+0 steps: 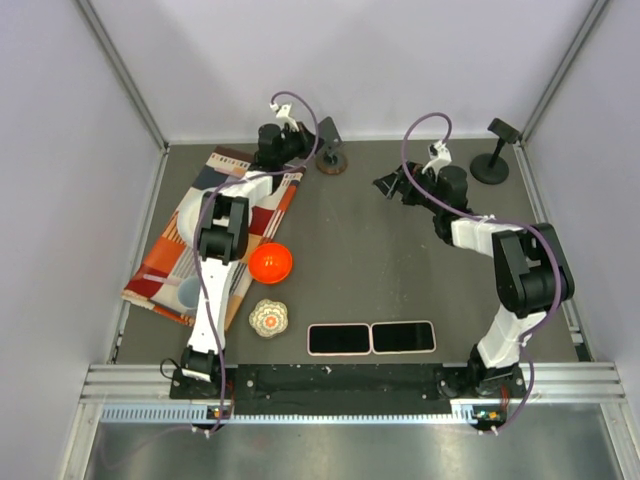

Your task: Place the phone on the phone stand

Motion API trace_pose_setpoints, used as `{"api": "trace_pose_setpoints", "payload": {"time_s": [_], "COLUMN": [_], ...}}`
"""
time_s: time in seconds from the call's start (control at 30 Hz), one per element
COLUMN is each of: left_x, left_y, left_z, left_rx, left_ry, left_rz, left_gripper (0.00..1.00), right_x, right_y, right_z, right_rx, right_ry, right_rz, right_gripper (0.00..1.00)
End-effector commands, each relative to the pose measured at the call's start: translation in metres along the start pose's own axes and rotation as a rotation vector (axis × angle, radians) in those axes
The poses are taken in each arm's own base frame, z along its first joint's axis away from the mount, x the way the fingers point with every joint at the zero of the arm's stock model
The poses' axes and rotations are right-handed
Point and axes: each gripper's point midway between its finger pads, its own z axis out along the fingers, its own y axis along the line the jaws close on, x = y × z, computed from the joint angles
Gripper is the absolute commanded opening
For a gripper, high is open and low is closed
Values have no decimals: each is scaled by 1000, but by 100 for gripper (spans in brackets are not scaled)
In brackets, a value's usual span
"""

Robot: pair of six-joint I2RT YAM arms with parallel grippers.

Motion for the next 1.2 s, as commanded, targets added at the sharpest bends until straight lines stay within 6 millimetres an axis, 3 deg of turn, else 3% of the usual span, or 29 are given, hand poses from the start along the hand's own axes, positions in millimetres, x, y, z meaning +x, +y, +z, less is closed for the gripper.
{"api": "trace_pose_setpoints", "payload": {"time_s": [0.0, 0.23, 0.33, 0.37, 0.47, 0.73, 0.87, 0.93, 0.97, 1.07, 1.17], "left_x": [-32, -35, -25, -13, -15, 19, 21, 17, 17, 12, 8], "left_y": [-70, -86, -85, -80, -75, -49, -44, -41, -39, -40, -45], "left_z": [-32, -73, -84, -89, -93, -111, -111, -110, -110, -110, -109], "left_rx": [271, 368, 350, 315, 294, 250, 231, 205, 192, 178, 194], "left_ry": [38, 142, 215, 270, 309, 457, 468, 459, 458, 426, 401], "left_rz": [93, 2, 12, -15, 59, 60, 75, 85, 85, 91, 83], "left_gripper": [0, 0, 0, 0, 0, 0, 0, 7, 14, 58, 63], "right_x": [-22, -20, -19, -18, -17, -13, -10, -7, -7, -5, -5], "right_y": [18, 17, 17, 18, 20, 20, 25, 25, 26, 26, 27], "right_z": [9, 9, 9, 9, 8, 11, 15, 17, 17, 17, 17], "right_rx": [-68, -64, -65, -69, -76, -81, -85, -76, -73, -73, -72], "right_ry": [-49, -36, -30, -28, -24, -7, 3, 18, 17, 20, 24], "right_rz": [-33, -38, -44, -45, -46, -48, -57, -69, -75, -74, -74], "right_gripper": [99, 99, 99, 99, 99, 99, 99, 99, 99, 99, 99]}}
